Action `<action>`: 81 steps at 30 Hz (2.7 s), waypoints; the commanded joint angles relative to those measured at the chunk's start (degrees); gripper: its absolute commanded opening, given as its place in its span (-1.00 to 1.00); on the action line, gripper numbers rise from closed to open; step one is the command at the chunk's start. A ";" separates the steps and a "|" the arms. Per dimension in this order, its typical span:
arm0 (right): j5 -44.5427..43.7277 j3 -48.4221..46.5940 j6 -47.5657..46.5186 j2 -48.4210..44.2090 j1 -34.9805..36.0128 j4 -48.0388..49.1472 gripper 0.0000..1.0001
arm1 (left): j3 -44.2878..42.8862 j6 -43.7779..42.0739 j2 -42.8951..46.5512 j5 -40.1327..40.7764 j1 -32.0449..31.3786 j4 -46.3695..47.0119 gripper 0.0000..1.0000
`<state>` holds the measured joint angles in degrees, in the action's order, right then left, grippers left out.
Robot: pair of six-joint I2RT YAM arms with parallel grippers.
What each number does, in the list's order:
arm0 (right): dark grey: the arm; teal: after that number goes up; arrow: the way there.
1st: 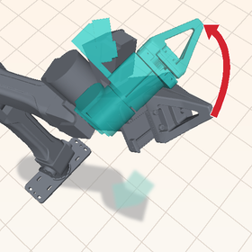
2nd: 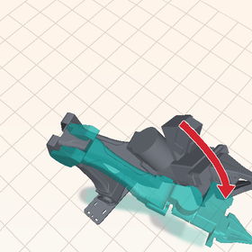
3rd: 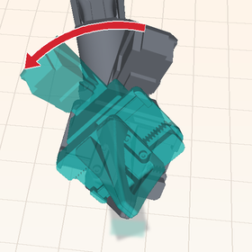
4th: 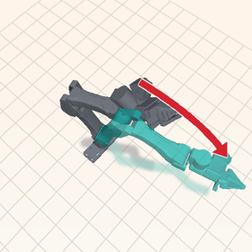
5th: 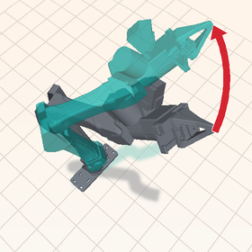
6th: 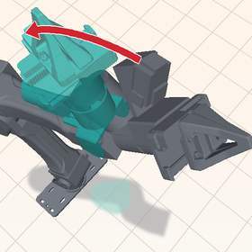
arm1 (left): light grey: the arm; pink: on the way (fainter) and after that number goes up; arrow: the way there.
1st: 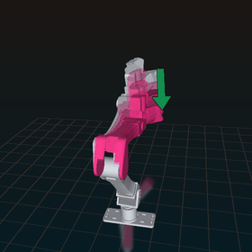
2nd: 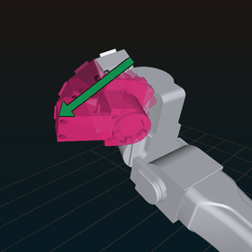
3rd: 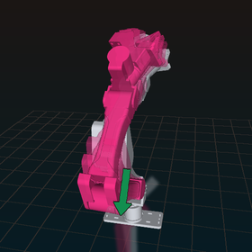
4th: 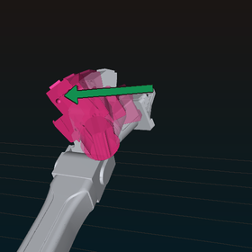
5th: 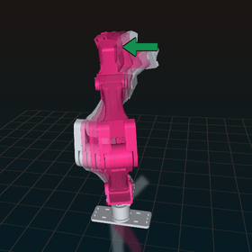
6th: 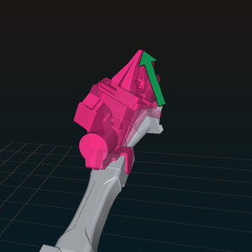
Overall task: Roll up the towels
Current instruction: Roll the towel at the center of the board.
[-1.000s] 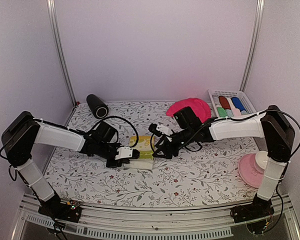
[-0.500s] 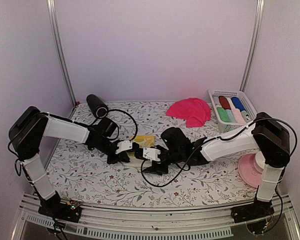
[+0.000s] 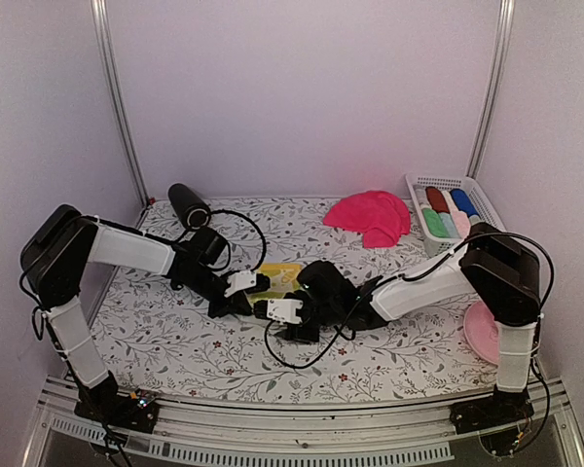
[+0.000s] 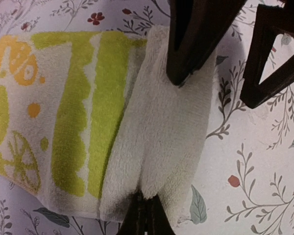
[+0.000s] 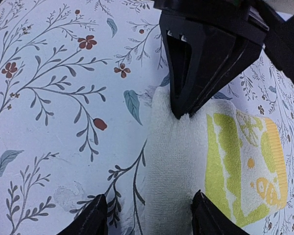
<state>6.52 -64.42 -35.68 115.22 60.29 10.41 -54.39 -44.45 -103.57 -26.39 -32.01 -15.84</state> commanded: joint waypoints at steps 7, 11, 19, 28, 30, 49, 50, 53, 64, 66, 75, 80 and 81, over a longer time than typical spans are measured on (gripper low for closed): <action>-7.20 -2.99 0.05 4.03 1.05 -1.45 -0.06 | -0.36 0.02 -1.81 0.73 1.16 -2.92 -0.99; -8.55 -4.18 0.72 5.43 1.05 -2.95 -0.33 | -0.19 -0.34 -1.28 0.35 1.17 -3.51 -0.96; -4.81 -6.61 2.93 5.83 0.97 -7.62 -0.75 | 1.71 -1.29 2.59 0.45 1.33 -2.60 -0.38; 11.13 -9.29 11.48 3.81 -1.50 -14.73 -0.75 | 14.88 -3.45 16.40 2.34 1.88 12.51 0.25; 15.82 -10.53 13.87 4.14 -2.76 -16.10 -0.75 | 20.23 -5.00 20.41 3.41 1.65 17.85 0.25; 29.92 -23.68 25.82 15.98 -9.18 -30.54 -0.73 | 31.32 -8.98 25.90 10.68 -7.28 33.50 0.11; 30.29 -23.71 26.16 16.27 -9.42 -30.59 -0.74 | 30.79 -8.79 25.48 10.46 -7.47 33.00 0.11; 32.47 -23.81 26.93 16.98 -10.12 -30.76 -0.73 | 29.24 -8.28 24.50 10.06 -7.69 31.45 0.07; 35.33 -24.52 27.71 17.85 -11.28 -31.56 -0.73 | 27.36 -9.95 22.23 8.32 -9.48 27.62 -0.08; 35.24 -24.60 27.69 17.93 -11.27 -31.59 -0.72 | 27.00 -9.91 21.44 9.16 -10.04 27.68 -0.09; 35.13 -25.12 27.63 18.04 -11.33 -32.10 -0.72 | 23.28 -7.01 16.56 13.75 -10.60 27.09 -0.22; 34.83 -25.35 27.19 18.11 -11.34 -32.60 -0.71 | 21.94 -6.15 14.34 14.70 -10.84 25.85 -0.49; 34.75 -25.39 27.16 18.11 -11.32 -32.72 -0.71 | 21.76 -5.97 14.08 14.70 -11.00 25.26 -0.59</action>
<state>43.22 -89.54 -8.32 130.72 49.34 -18.57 -30.96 -52.07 -88.18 -12.95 -42.13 11.29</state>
